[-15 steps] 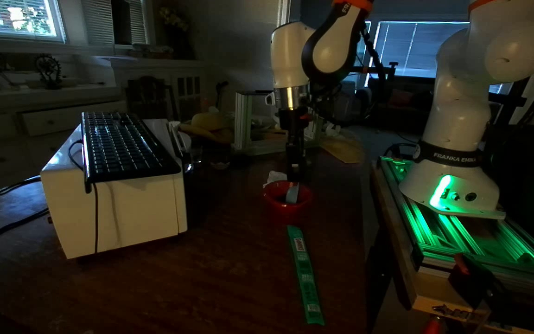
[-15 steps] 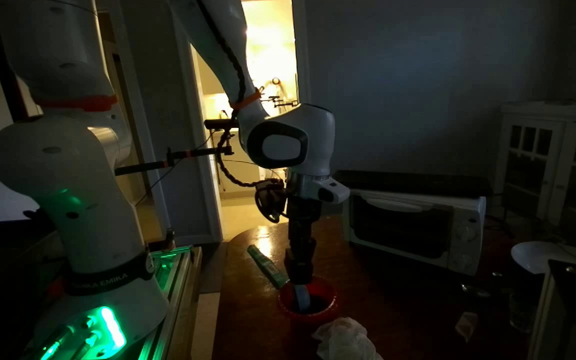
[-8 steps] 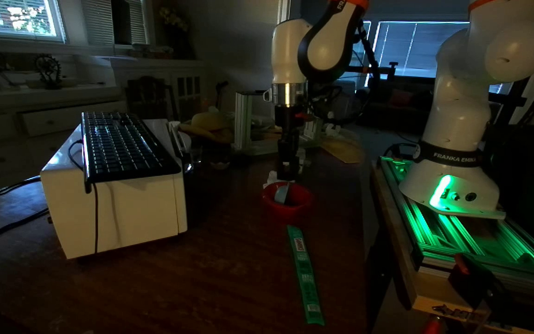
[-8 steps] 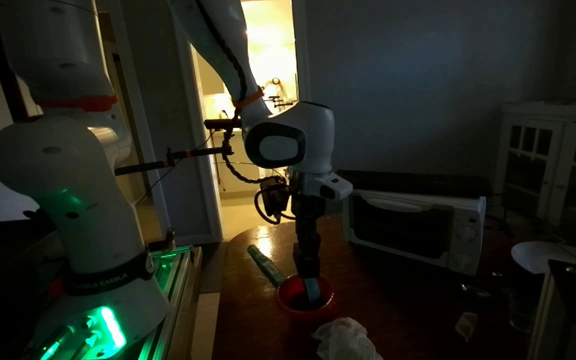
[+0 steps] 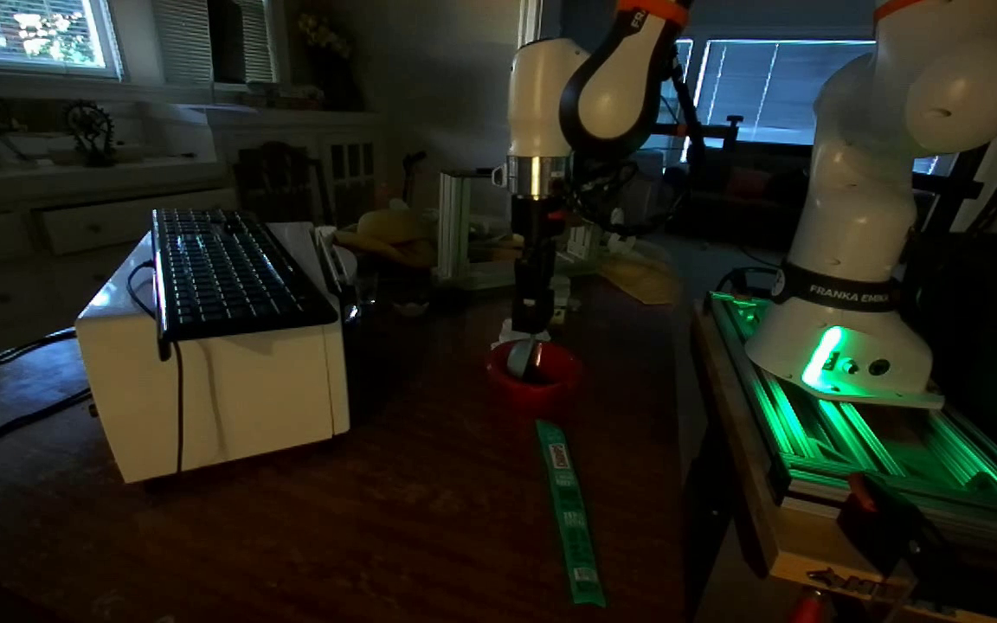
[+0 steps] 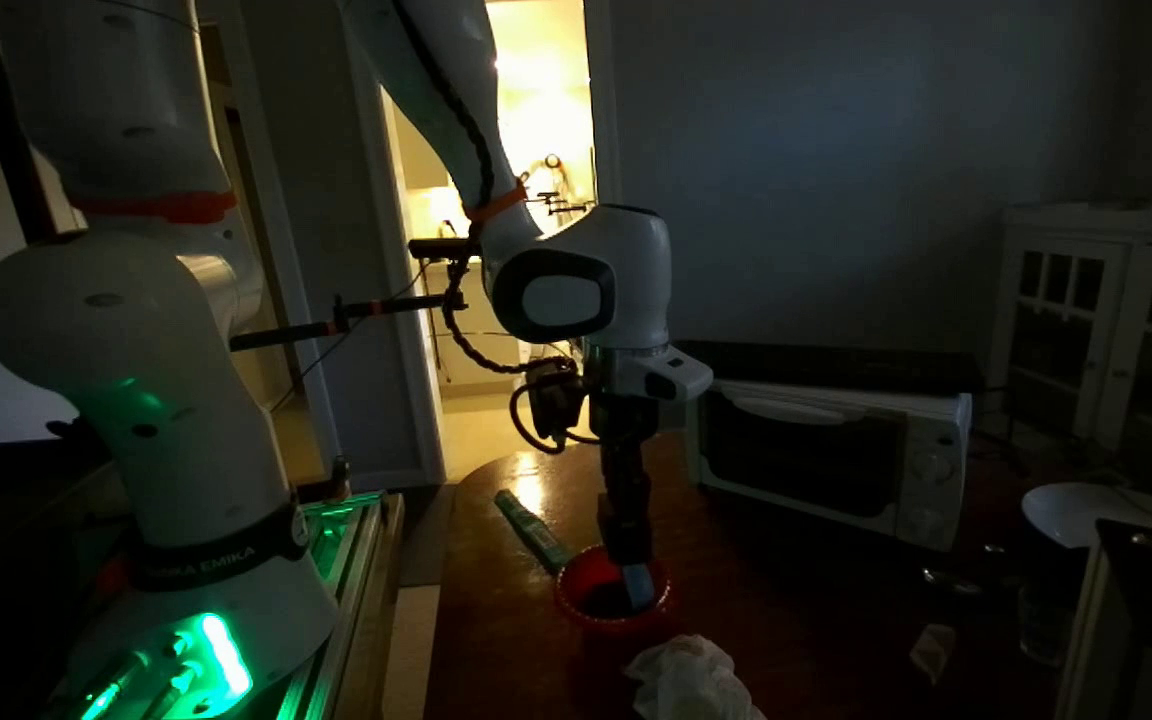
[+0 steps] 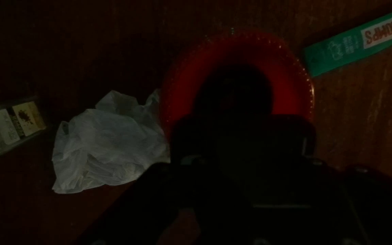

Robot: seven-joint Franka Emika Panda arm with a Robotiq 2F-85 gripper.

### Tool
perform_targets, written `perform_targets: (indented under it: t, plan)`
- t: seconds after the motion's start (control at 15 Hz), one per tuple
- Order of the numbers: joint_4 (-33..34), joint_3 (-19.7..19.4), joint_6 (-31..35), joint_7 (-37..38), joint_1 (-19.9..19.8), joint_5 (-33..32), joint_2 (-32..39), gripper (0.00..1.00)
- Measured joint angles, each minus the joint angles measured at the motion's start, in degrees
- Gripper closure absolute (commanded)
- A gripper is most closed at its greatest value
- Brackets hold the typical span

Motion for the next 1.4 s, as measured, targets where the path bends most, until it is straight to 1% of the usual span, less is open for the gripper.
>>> perform_targets:
  t: [0.13,0.27,0.67,1.07,1.2,1.4]
  plan:
    - [0.0,-0.7,-0.7,1.1,-0.1,-2.4,0.0,0.78]
    - [0.1,-0.6,-0.8,1.0,-0.2,-2.6,-0.2,0.78]
    - [0.1,1.8,0.6,0.9,0.6,-0.7,-4.0,0.78]
    - [0.1,3.4,0.6,2.9,1.4,-1.7,-8.1,0.78]
    - [0.1,3.7,0.6,5.4,1.3,-3.9,-9.1,0.78]
    - [0.1,5.1,0.4,13.6,0.1,-13.3,-10.7,0.78]
